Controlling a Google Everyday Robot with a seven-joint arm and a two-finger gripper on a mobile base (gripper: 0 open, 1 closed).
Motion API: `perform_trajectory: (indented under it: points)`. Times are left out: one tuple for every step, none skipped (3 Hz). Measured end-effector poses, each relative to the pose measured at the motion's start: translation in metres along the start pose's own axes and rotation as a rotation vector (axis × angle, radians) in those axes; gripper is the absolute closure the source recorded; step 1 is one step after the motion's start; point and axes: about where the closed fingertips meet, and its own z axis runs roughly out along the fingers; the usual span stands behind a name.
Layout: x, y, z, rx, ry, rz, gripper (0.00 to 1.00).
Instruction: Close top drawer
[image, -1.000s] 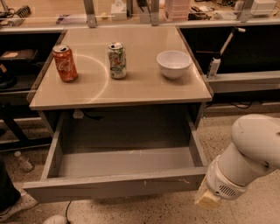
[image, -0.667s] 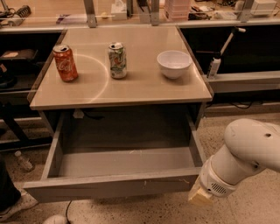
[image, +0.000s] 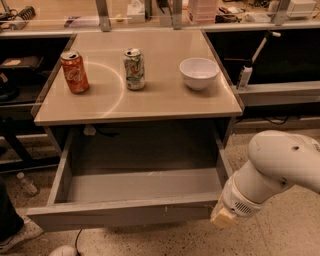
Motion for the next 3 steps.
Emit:
perform_trajectory:
  points:
    - [-0.0004,-0.0003,-0.0001,0.001,0.0,-0.001,0.83]
    - [-0.0004,-0.0003,-0.0002,0.001,0.0,-0.001,0.59]
    - [-0.0004,-0.0003,-0.0002,0.001,0.0,-0.001,0.36]
